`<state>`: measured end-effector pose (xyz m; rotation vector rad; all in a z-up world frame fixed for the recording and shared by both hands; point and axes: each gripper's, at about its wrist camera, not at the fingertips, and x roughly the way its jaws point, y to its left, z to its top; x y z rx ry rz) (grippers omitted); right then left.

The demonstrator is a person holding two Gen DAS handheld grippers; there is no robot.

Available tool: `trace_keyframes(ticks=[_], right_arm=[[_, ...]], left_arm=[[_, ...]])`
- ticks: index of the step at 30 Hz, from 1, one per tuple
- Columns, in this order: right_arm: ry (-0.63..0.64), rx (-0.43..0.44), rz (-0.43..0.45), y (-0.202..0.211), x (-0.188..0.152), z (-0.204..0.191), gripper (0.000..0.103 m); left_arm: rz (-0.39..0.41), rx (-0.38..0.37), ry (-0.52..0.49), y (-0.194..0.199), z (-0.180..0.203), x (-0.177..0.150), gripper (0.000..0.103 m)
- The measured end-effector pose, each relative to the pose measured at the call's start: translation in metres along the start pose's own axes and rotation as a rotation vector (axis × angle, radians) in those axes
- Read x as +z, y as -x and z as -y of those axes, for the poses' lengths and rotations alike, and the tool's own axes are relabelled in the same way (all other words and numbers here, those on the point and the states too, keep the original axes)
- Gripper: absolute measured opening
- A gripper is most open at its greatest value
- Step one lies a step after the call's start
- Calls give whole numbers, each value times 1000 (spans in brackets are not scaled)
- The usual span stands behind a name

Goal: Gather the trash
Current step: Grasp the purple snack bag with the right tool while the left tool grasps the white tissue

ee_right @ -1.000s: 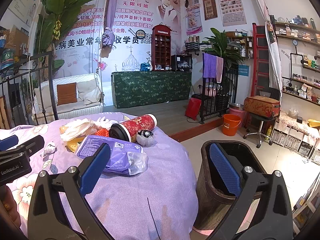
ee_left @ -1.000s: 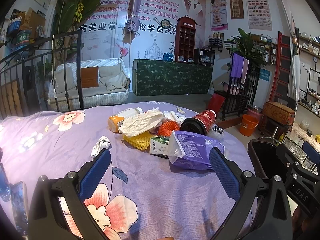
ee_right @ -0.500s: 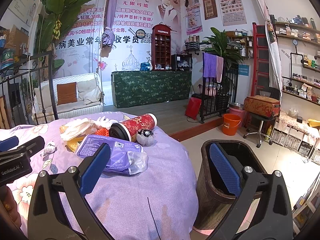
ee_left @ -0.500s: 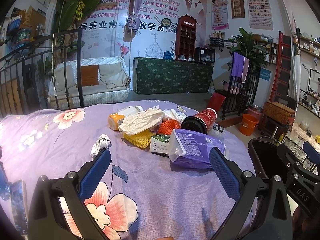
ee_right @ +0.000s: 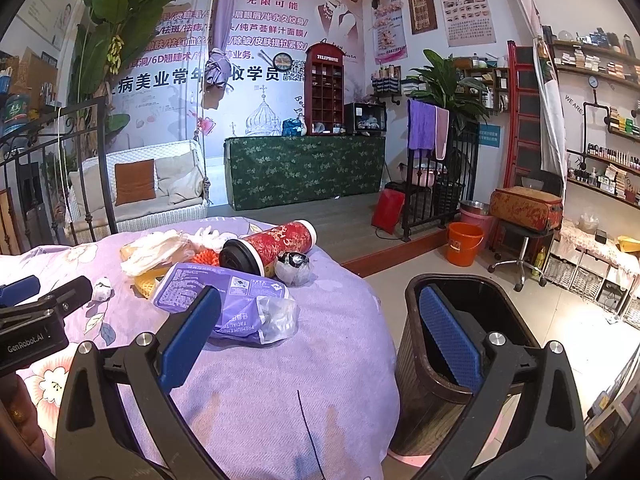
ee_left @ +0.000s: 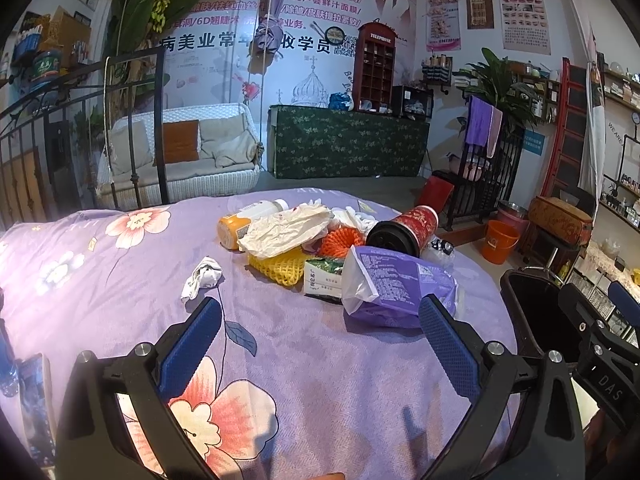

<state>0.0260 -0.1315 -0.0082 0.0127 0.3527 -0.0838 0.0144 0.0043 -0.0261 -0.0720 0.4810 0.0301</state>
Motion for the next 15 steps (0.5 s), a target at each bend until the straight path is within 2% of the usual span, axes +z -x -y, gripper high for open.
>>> trace_keyframes(ticks=[2, 8, 12, 15], right_arm=[[14, 5, -29, -6, 0, -3, 98], [100, 76, -205, -47, -13, -18, 98], [180, 161, -248, -63, -19, -35, 98], [227, 193, -245, -72, -16, -44, 98]], left_arm=[[-30, 3, -1, -5, -2, -1, 97], [-165, -10, 14, -27, -13, -7, 97], [-220, 5, 0, -35, -18, -12, 97], [-258, 6, 3, -38, -23, -12, 97]])
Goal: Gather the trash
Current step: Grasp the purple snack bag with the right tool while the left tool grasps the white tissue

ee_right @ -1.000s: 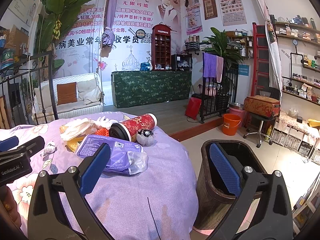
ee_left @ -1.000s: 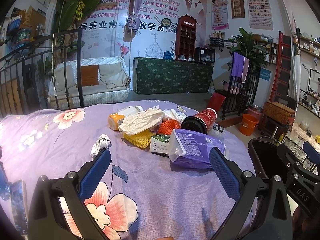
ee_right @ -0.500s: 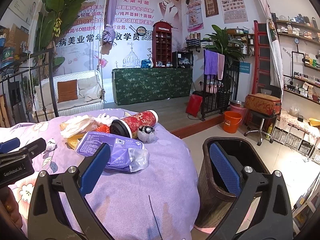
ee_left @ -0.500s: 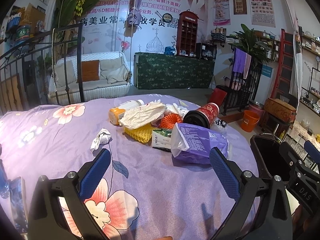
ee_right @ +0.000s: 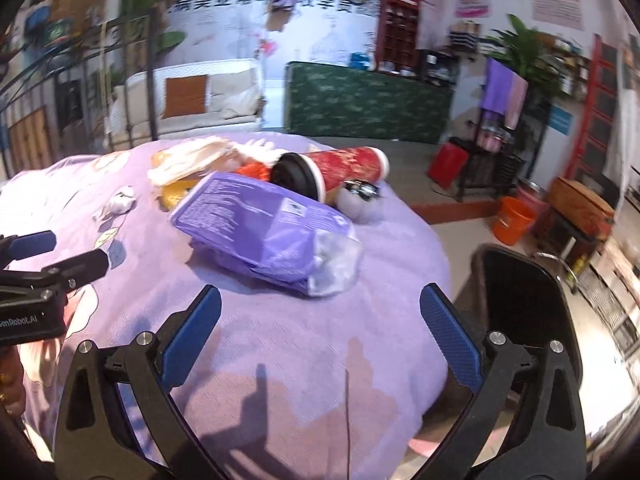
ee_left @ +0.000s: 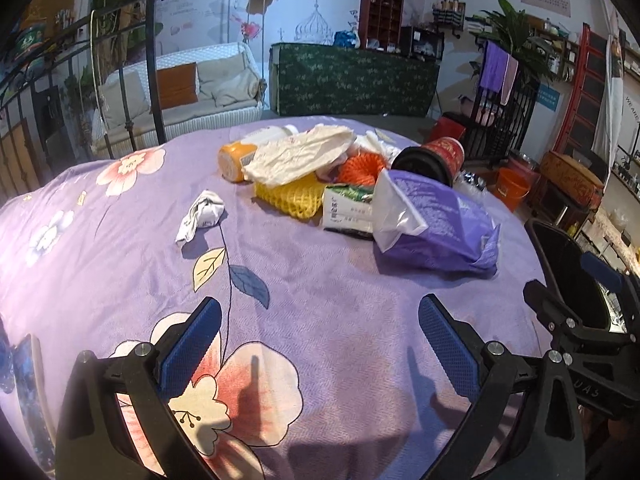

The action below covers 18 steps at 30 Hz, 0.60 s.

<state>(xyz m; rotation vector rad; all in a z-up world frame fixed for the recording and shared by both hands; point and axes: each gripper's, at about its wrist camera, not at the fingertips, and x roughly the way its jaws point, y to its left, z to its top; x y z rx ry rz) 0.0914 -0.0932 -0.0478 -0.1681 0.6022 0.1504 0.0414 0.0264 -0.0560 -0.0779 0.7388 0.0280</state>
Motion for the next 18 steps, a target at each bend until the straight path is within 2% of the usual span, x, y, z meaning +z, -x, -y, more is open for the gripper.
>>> trace_keyframes(ticks=[7, 11, 16, 18], right_arm=[[172, 101, -59, -38, 22, -21, 98], [303, 104, -50, -55, 31, -40, 96], [413, 116, -82, -77, 31, -56, 83], [422, 109, -95, -84, 33, -57, 72]], left_arm=[[-45, 21, 40, -5, -26, 8, 97], [-56, 31, 85, -6, -44, 10, 97], [-77, 24, 103, -12, -52, 9, 97], [-93, 27, 115, -15, -58, 10, 97]])
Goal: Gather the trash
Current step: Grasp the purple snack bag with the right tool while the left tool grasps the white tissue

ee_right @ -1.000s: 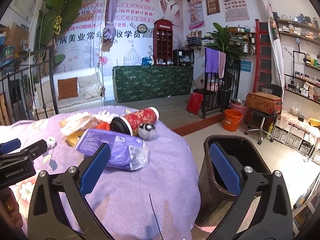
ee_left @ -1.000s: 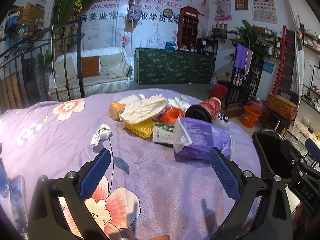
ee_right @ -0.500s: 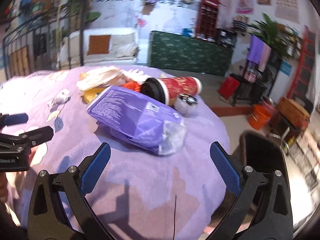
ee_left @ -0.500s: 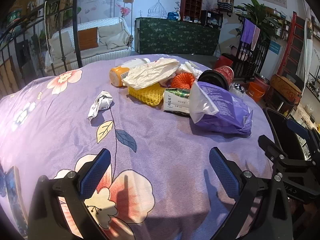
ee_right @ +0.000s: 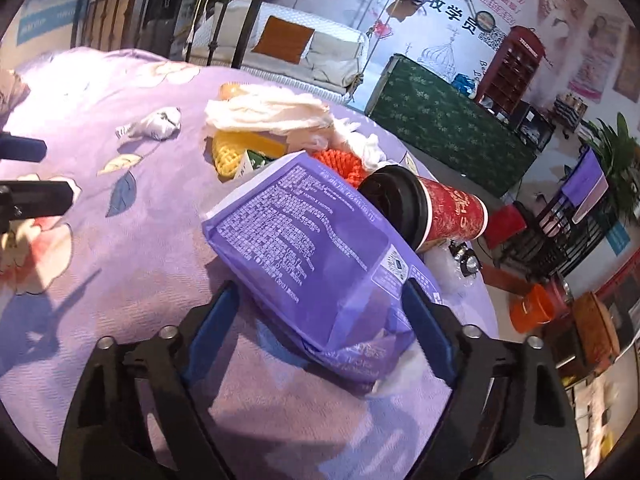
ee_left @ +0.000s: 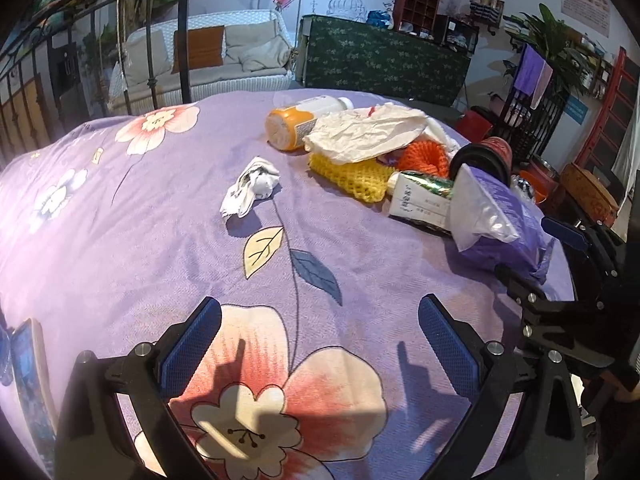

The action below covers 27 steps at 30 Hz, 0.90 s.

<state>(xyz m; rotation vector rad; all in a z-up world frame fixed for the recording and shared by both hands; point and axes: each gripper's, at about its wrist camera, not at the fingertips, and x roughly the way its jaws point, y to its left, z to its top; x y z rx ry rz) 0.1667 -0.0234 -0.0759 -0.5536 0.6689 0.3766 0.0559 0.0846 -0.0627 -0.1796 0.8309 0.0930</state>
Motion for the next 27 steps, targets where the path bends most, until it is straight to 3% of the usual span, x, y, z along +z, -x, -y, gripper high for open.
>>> trace_keyframes(ticks=[1, 3, 6, 9, 21, 27], right_arm=[[-4, 8, -2, -1, -1, 1, 68], [-21, 36, -12, -3, -1, 5, 43], [-64, 46, -14, -5, -1, 10, 31], [-87, 38, 14, 0, -2, 13, 25], [-199, -5, 88, 34, -4, 27, 21], [-241, 2, 71, 42, -10, 28, 21]], left_arm=[[-5, -3, 9, -1, -3, 1, 96], [-9, -2, 25, -3, -10, 3, 96], [-14, 3, 49, -9, -20, 8, 95], [-27, 1, 65, -15, -28, 12, 93], [-14, 31, 31, -47, -42, 55, 90], [-48, 52, 45, -80, -46, 74, 68]])
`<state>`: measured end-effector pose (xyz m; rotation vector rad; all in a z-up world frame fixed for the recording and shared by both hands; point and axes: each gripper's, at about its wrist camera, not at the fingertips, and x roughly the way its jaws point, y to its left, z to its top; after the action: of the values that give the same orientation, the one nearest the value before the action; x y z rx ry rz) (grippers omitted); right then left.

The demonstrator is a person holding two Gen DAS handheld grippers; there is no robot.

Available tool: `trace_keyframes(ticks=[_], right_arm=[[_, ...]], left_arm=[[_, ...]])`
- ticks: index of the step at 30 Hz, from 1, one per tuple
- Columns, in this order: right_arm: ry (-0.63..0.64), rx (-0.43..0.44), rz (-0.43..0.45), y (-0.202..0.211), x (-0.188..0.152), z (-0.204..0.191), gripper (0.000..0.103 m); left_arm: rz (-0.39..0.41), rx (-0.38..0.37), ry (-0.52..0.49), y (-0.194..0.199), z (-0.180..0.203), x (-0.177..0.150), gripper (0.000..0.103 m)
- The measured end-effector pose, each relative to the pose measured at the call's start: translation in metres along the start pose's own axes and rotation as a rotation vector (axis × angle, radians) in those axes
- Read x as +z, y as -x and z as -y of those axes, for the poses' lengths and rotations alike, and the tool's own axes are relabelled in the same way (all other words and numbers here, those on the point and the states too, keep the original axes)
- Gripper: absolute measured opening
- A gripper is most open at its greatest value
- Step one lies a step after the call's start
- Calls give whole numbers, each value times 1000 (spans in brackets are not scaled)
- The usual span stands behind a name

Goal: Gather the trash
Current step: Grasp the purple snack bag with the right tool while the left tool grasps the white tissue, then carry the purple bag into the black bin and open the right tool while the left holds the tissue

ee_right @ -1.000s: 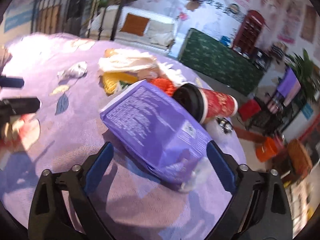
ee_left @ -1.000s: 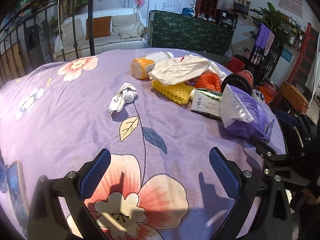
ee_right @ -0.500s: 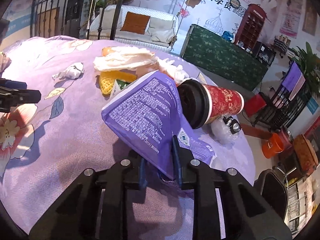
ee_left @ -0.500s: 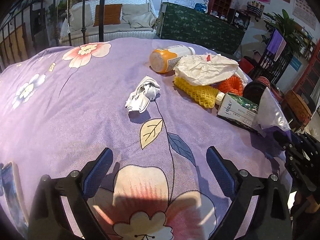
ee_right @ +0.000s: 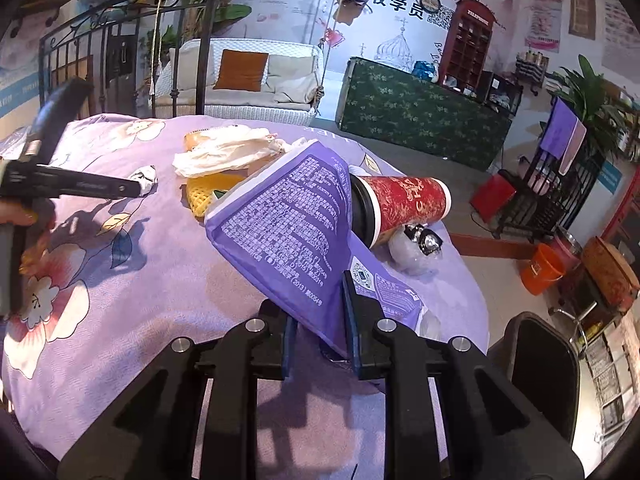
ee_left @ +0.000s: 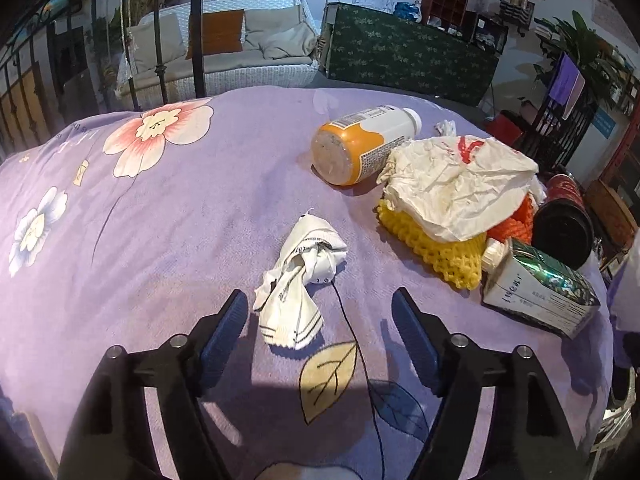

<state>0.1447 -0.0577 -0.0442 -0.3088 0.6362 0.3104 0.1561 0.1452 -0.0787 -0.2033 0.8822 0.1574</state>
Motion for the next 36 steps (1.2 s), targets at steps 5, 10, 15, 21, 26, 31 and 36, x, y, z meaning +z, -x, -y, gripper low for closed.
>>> trace_keyframes(ticks=[5, 10, 15, 21, 26, 31, 36], right_arm=[[-25, -4, 1, 8, -4, 3, 21], [-49, -4, 12, 13, -9, 8, 21], [-78, -1, 22, 16, -10, 12, 21], [-110, 8, 36, 24, -14, 16, 21], [-174, 67, 45, 33, -15, 26, 21], [-288, 188, 56, 41, -18, 46, 21], [-416, 217, 48, 45, -30, 78, 21]], left_arm=[[-68, 35, 7, -23, -2, 3, 39], [-56, 1, 28, -13, -5, -3, 14], [-4, -25, 42, 9, 2, -15, 11], [62, -80, 47, 43, 14, -30, 11], [86, -149, 37, 64, 32, -40, 11], [103, -231, -23, 82, 62, -48, 11], [104, -328, -89, 94, 96, -57, 11]])
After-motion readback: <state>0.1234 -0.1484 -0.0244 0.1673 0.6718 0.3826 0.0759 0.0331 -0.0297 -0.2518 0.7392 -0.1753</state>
